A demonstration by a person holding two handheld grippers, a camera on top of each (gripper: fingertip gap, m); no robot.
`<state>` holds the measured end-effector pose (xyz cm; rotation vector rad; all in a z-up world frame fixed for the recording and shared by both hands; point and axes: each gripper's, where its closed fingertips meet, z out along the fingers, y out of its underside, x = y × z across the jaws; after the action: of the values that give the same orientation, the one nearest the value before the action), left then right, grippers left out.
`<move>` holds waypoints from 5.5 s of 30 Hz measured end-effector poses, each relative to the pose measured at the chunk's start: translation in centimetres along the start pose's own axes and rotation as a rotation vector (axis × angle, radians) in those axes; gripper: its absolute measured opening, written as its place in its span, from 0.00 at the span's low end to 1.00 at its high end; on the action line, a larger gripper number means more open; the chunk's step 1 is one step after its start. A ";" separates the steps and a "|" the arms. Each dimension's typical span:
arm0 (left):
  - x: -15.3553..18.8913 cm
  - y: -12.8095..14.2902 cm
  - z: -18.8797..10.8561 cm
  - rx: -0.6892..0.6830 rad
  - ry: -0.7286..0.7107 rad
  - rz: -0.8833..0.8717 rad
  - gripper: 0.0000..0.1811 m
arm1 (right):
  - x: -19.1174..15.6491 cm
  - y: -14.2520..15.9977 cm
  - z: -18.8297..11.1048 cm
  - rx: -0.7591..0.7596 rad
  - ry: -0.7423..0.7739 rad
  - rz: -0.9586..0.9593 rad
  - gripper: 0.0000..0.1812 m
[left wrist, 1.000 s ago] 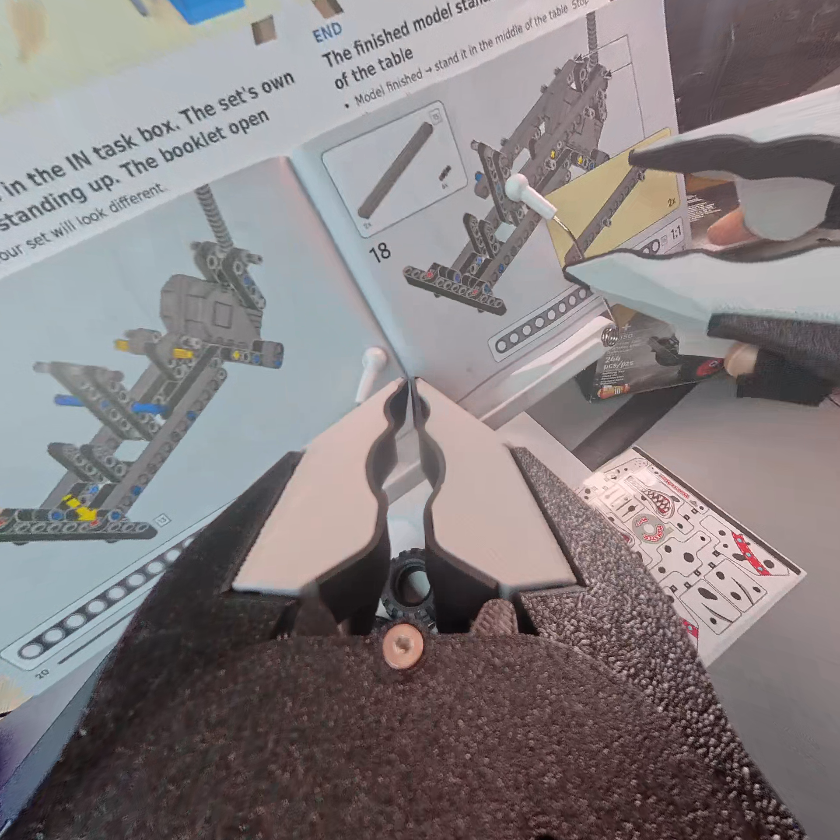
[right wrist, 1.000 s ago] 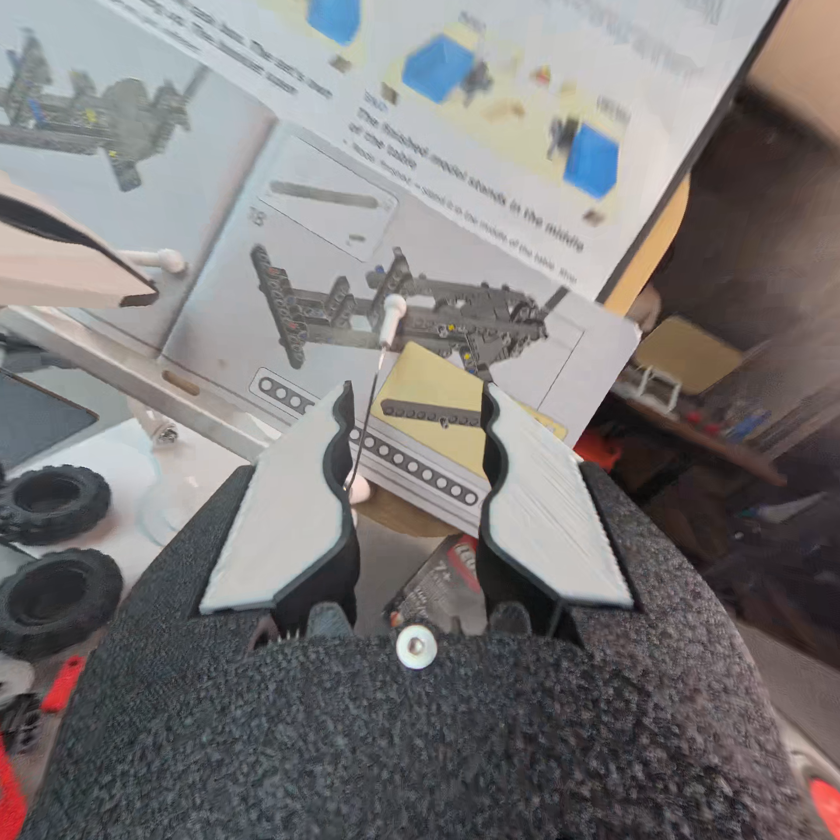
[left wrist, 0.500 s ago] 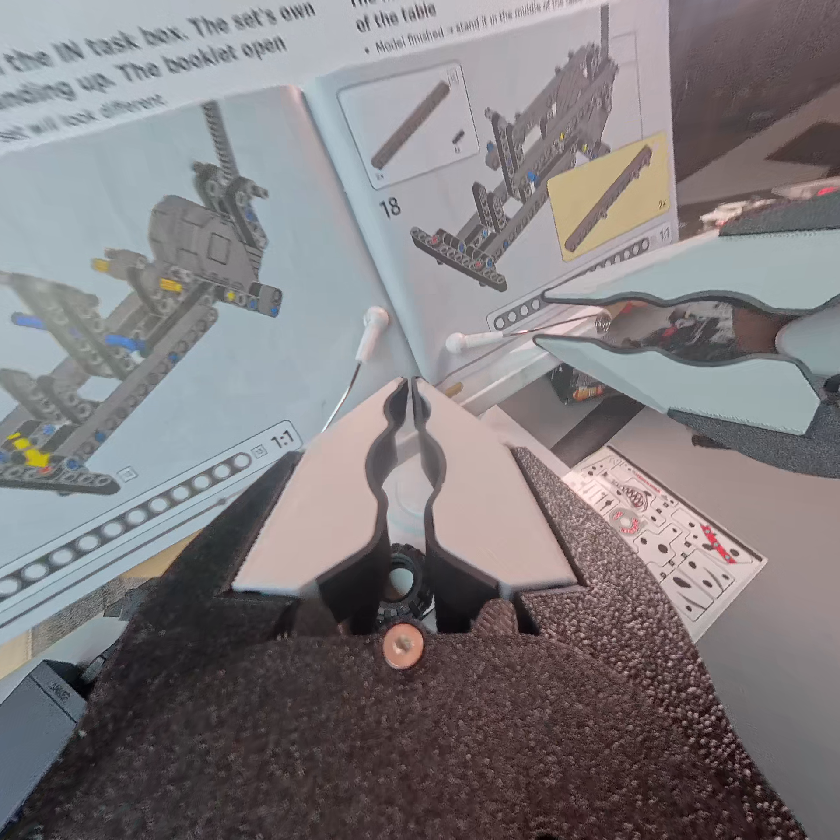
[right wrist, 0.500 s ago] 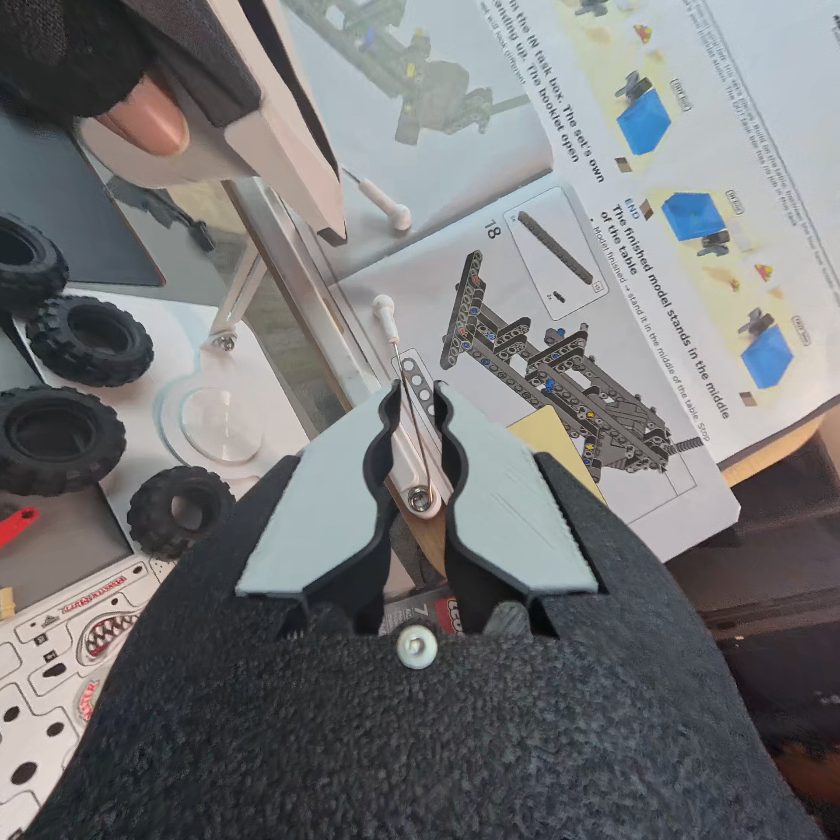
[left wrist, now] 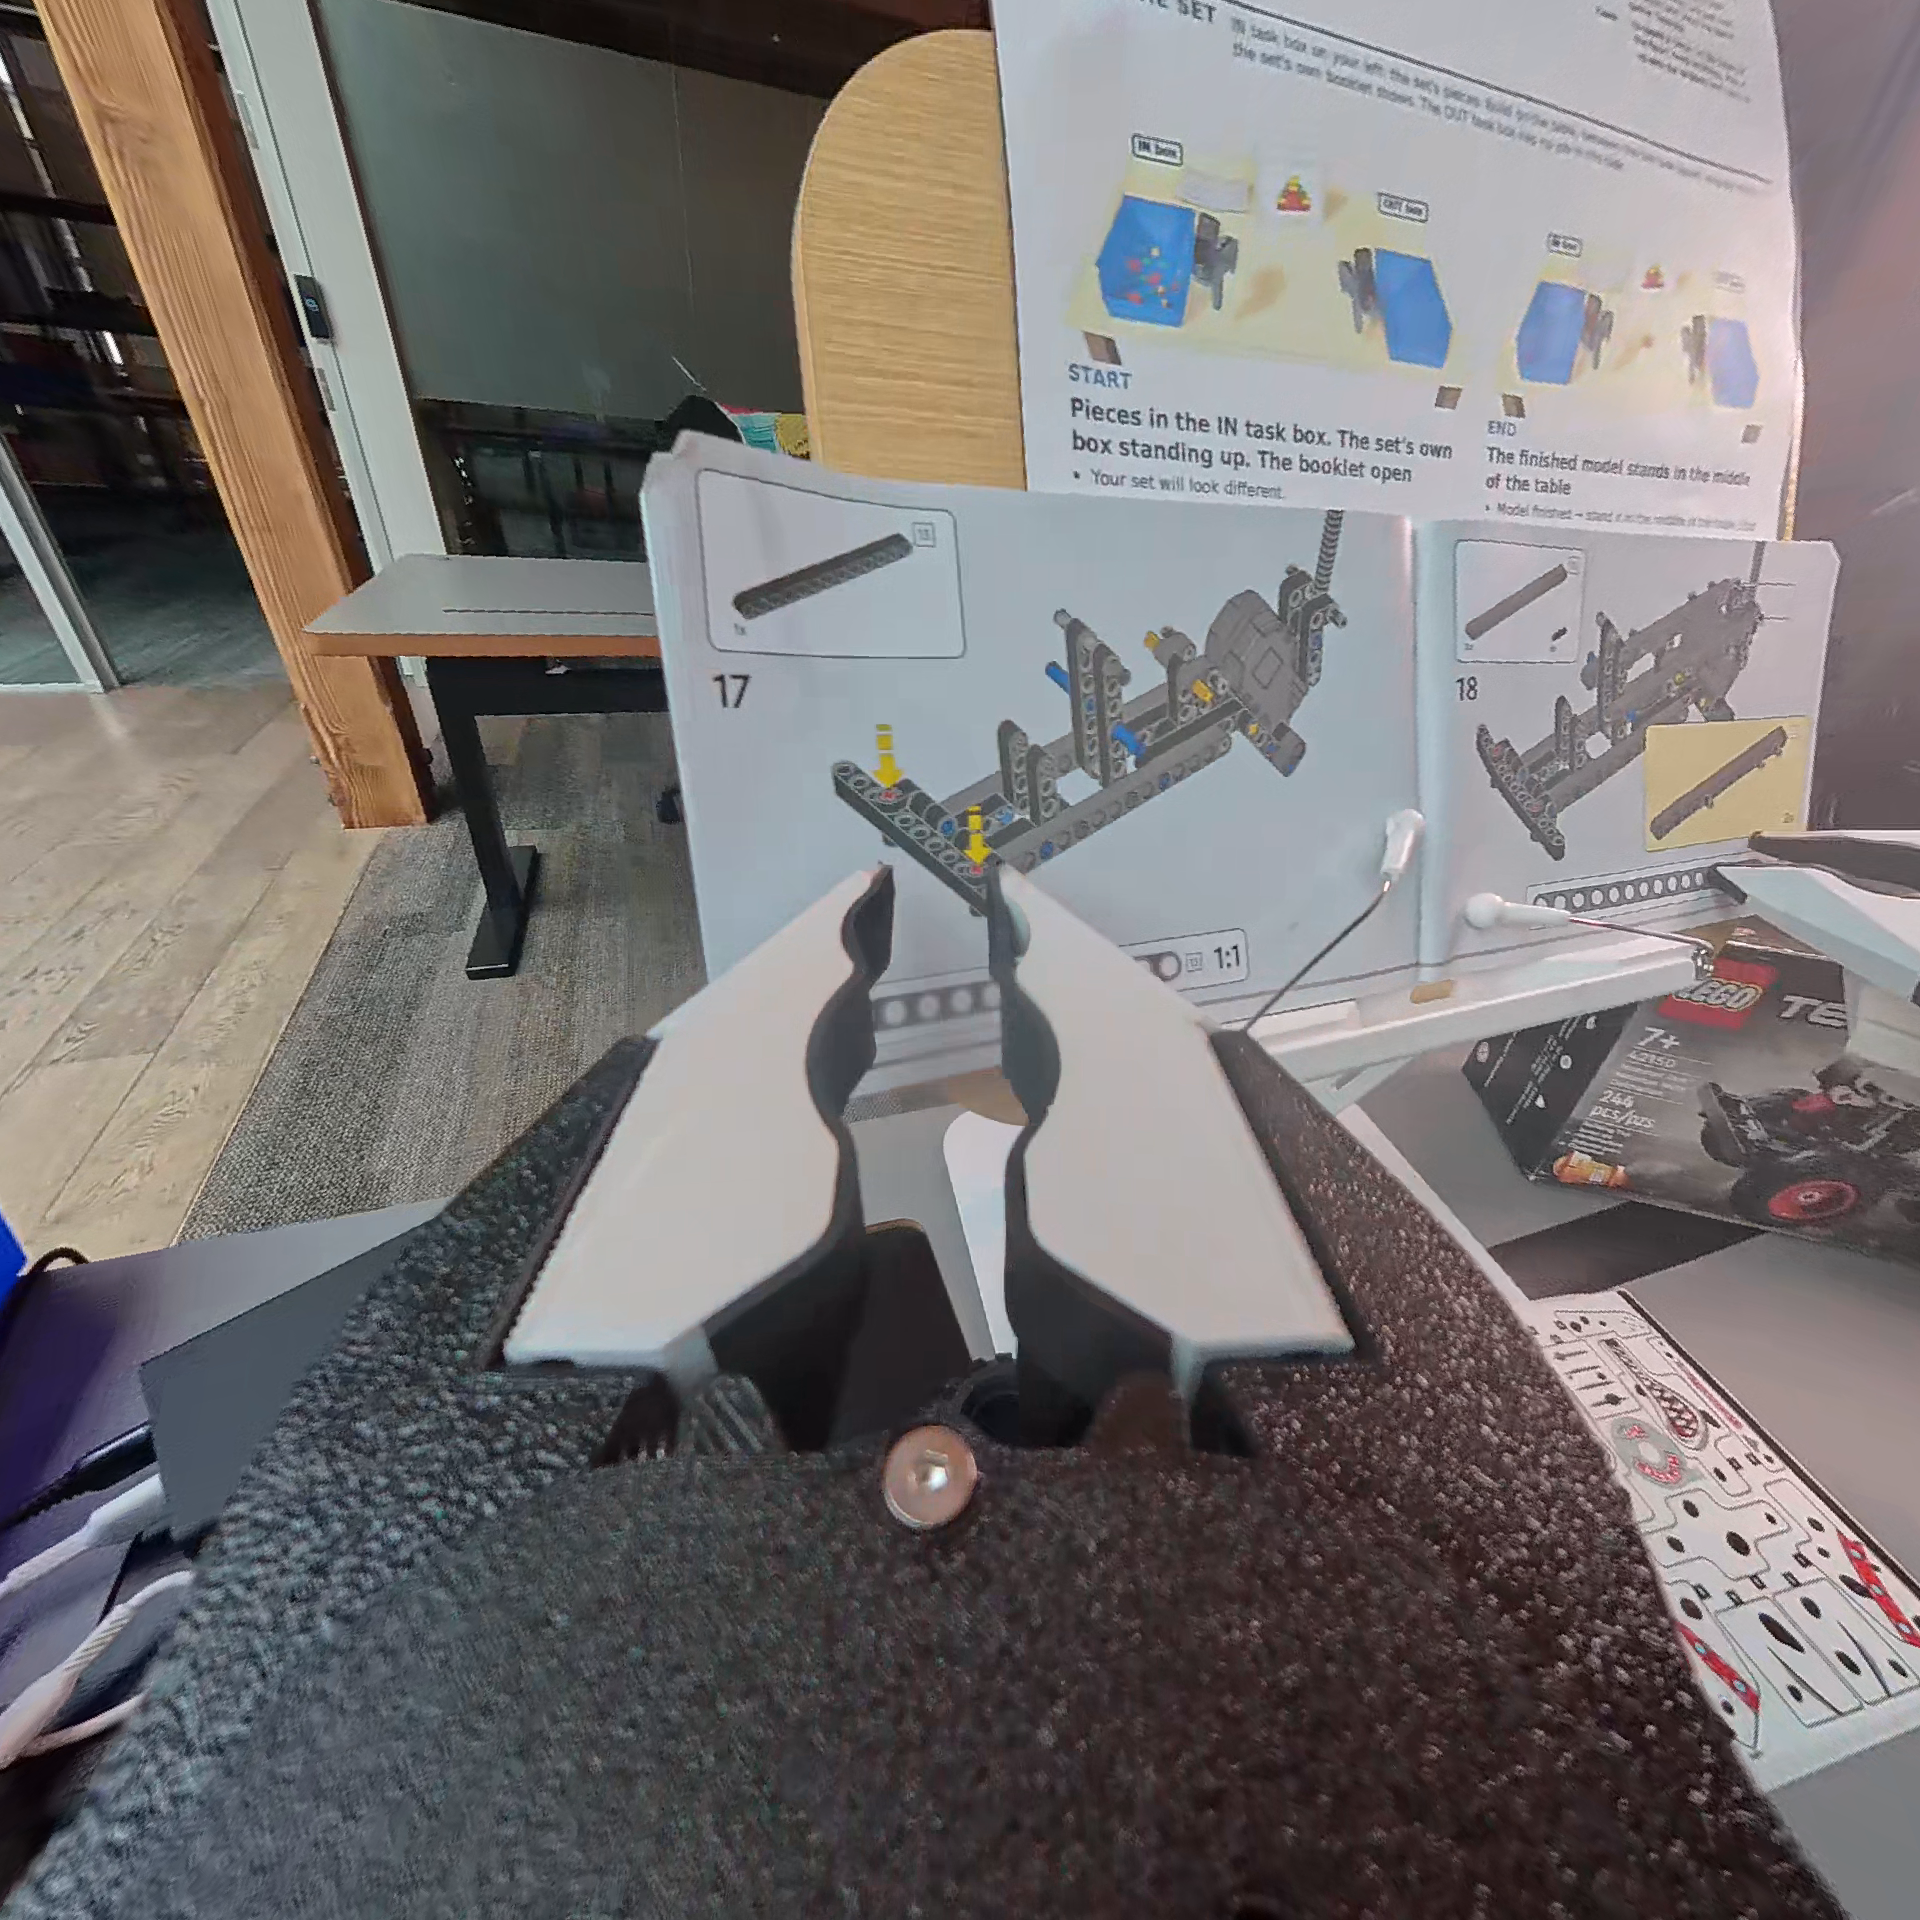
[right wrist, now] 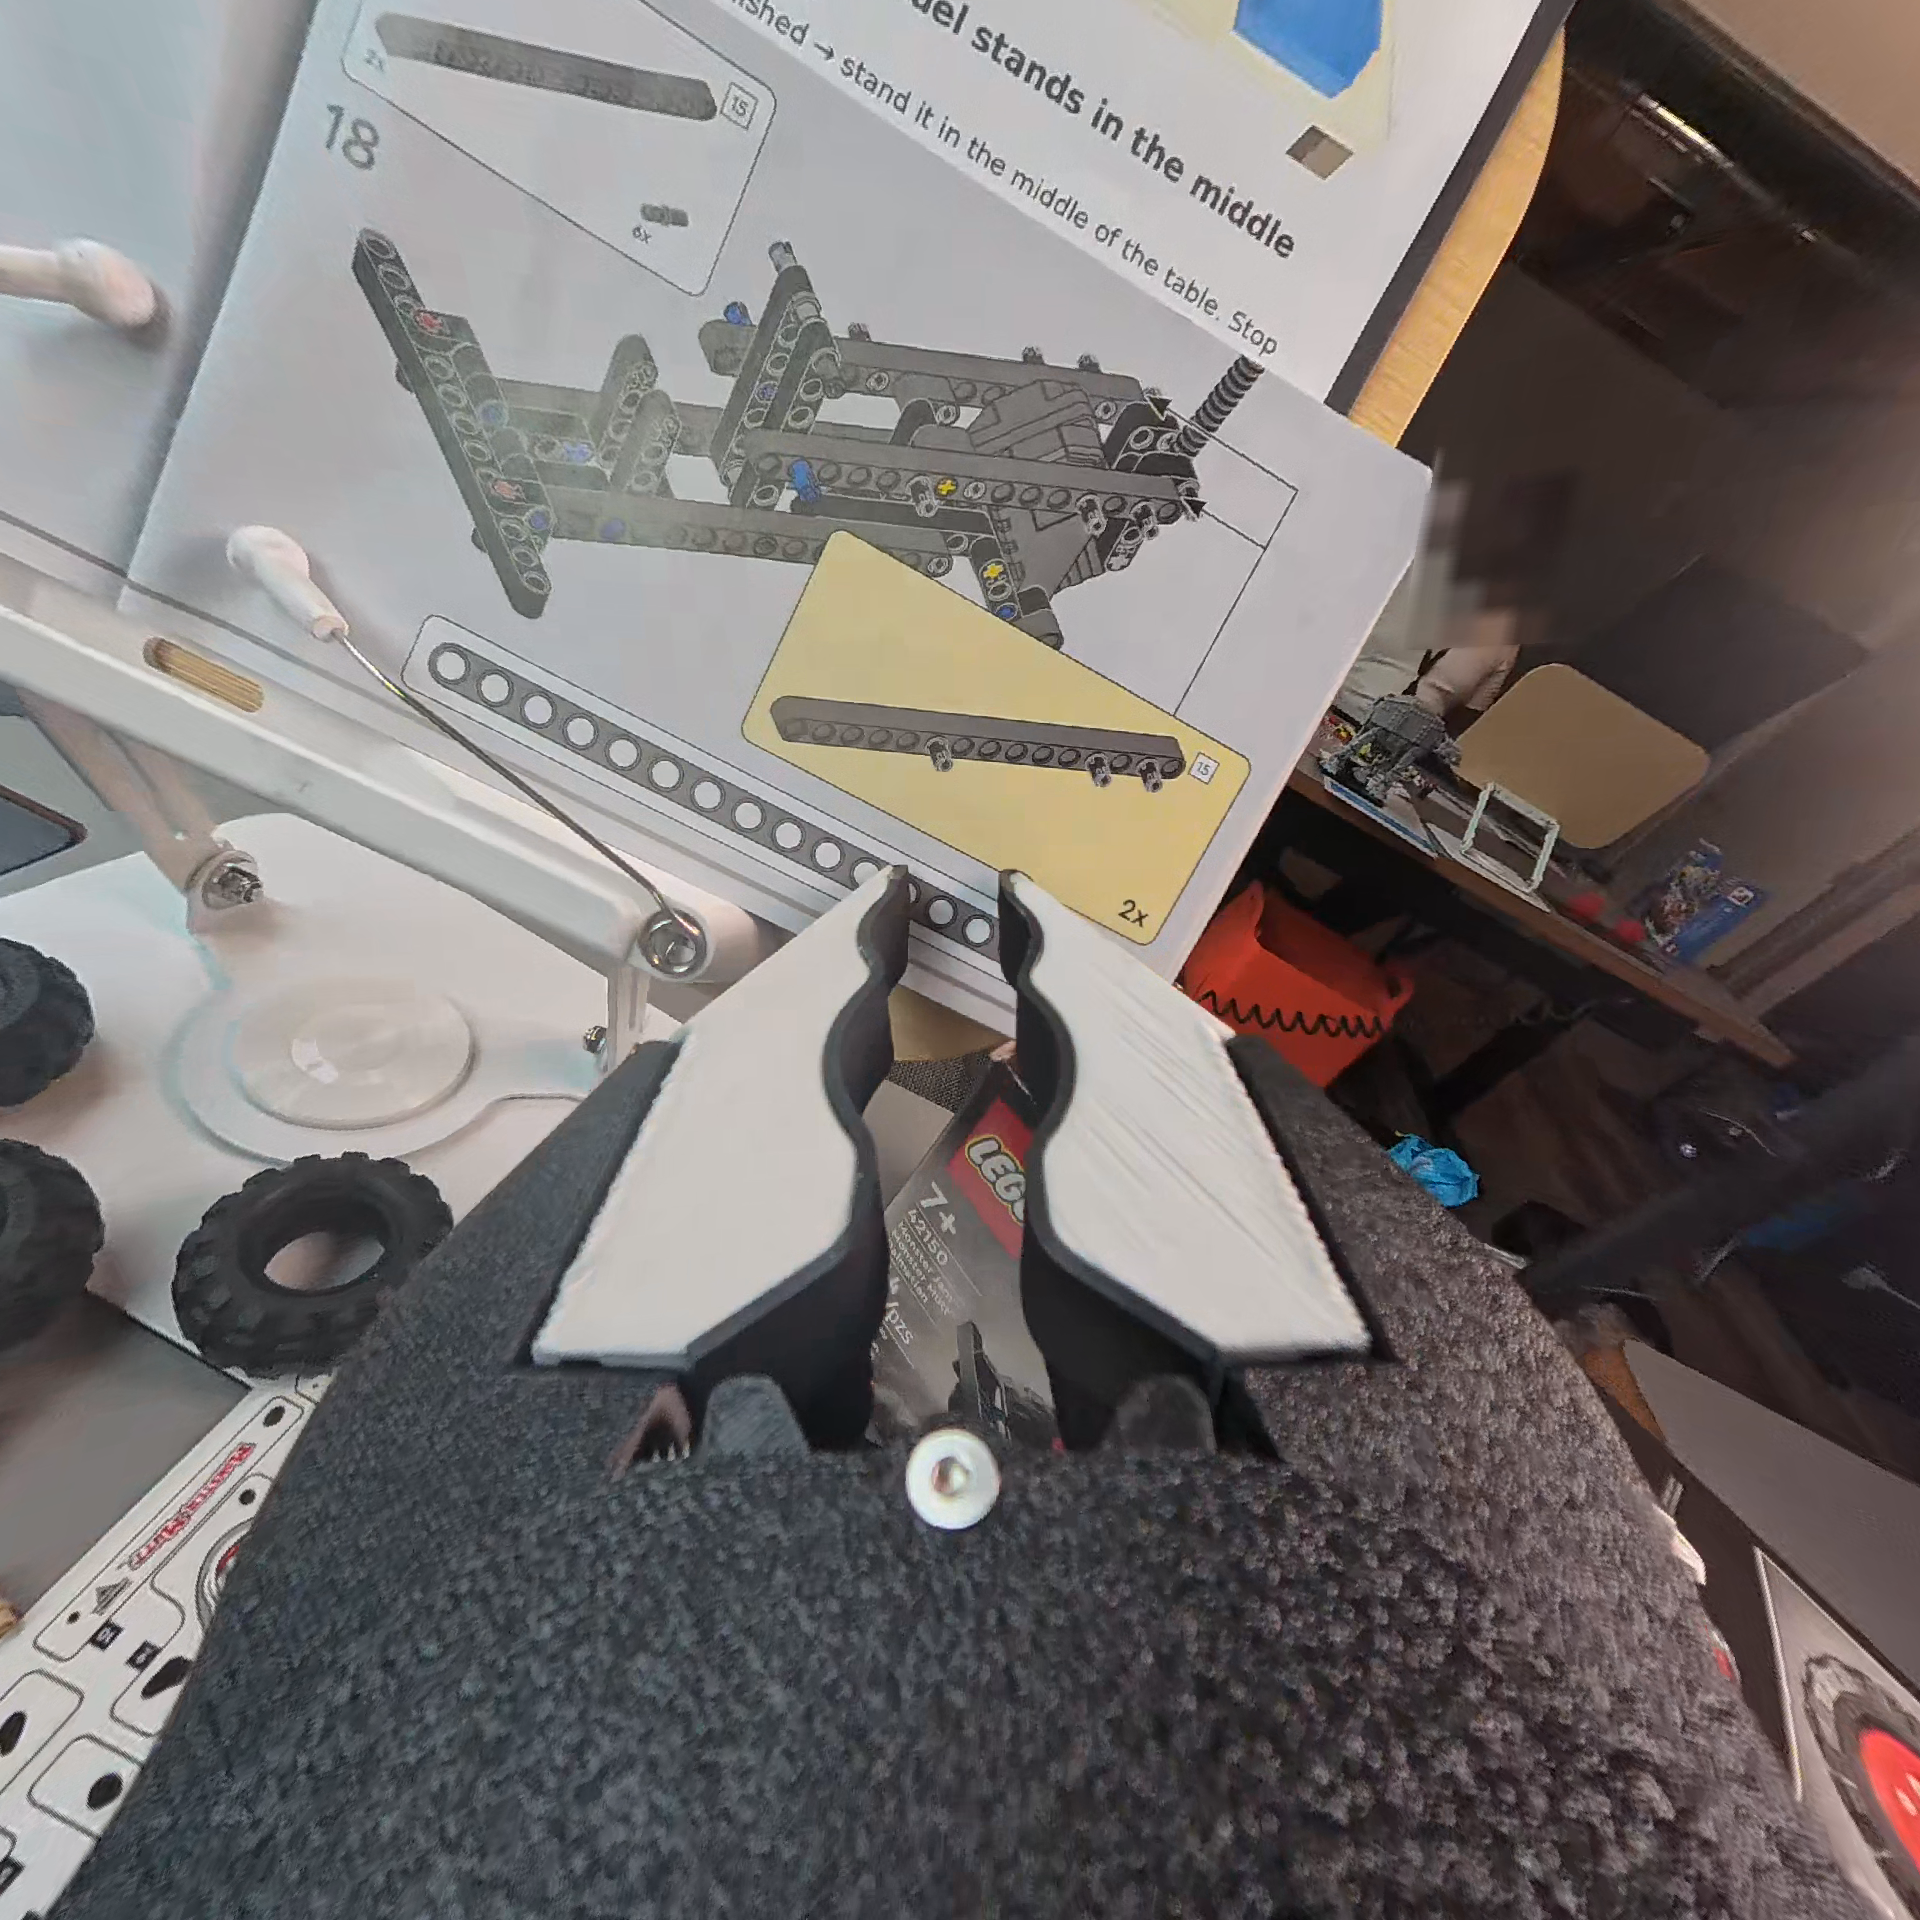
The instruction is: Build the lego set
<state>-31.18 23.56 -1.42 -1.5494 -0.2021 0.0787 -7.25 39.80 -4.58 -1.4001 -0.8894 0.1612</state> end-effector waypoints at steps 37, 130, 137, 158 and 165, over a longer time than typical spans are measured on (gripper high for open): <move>-3.1 -3.9 1.3 0.034 -0.199 0.202 0.01 | -3.7 6.6 -29.3 0.263 -0.258 0.079 0.04; 6.7 7.6 -37.0 0.078 0.132 -0.095 0.13 | -11.4 4.7 -32.8 0.257 -0.460 0.155 0.06; 6.6 7.5 -37.1 0.089 0.132 -0.104 0.13 | -11.4 4.8 -32.8 0.251 -0.461 0.156 0.06; 5.1 4.5 -38.5 0.105 0.052 -0.011 0.12 | -12.3 5.4 -32.9 0.223 -0.484 0.126 0.05; -5.7 0.4 -40.4 -0.158 -0.205 0.156 0.13 | -12.4 5.3 -33.1 0.231 -0.496 0.122 0.05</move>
<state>-29.56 -17.20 -2.64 -1.7136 -0.2540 0.3529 6.97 7.84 -11.93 -1.2140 -1.1484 0.7064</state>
